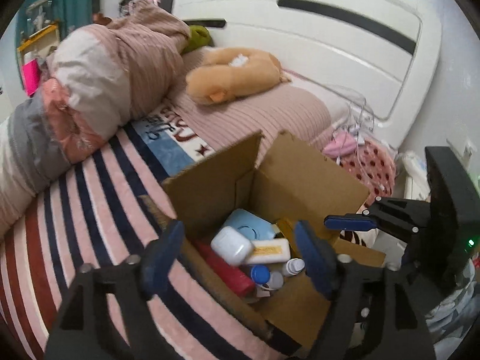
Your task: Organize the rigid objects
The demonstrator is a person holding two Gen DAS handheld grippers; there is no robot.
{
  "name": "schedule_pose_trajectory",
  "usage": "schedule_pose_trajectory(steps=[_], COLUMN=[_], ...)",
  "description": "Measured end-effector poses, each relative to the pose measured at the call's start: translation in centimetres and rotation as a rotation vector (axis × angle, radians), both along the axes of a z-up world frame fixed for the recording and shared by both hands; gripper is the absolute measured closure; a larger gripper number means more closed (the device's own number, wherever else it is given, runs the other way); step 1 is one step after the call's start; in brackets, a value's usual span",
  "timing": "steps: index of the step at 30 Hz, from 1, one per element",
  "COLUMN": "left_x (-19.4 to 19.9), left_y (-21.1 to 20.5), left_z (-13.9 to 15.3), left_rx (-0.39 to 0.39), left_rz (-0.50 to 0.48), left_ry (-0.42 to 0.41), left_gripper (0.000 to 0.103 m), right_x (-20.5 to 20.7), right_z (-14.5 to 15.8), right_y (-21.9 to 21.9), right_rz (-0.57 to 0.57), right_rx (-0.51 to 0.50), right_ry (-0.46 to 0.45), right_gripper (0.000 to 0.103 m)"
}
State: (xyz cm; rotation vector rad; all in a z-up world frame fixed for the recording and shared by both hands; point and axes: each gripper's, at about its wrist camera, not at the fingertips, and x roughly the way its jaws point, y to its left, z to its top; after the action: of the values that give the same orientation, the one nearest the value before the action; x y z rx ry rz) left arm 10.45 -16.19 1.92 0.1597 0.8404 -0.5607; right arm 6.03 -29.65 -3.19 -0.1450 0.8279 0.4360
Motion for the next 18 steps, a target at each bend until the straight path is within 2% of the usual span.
schedule_pose_trajectory(steps=[1, 5, 10, 11, 14, 18], left_x=[-0.5, -2.9, -6.1, -7.0, -8.9, -9.7], left_y=[1.0, 4.9, 8.8, 9.5, 11.0, 12.7], left_z=[0.4, 1.7, 2.7, 2.9, 3.1, 3.0], left_rx=[-0.015, -0.044, -0.020, -0.011, 0.011, -0.035], left_rz=[0.025, 0.147, 0.366, 0.429, 0.547, 0.606], left_ry=[-0.027, -0.127, -0.251, -0.297, -0.381, -0.353], left_gripper=[0.018, 0.005, 0.004, 0.000, 0.000, 0.001], right_x=[0.0, -0.1, -0.9, -1.2, -2.2, -3.0], right_z=[0.1, 0.8, 3.0, 3.6, 5.5, 7.1], right_y=[0.0, 0.4, 1.6, 1.8, 2.3, 2.9], right_rz=[0.002, 0.028, 0.100, 0.118, 0.160, 0.225], right_rx=[0.005, 0.024, 0.063, 0.080, 0.124, 0.182], right_ry=[-0.004, -0.043, -0.166, -0.202, -0.298, -0.361], right_gripper=[0.046, 0.028, 0.007, 0.002, 0.000, 0.000])
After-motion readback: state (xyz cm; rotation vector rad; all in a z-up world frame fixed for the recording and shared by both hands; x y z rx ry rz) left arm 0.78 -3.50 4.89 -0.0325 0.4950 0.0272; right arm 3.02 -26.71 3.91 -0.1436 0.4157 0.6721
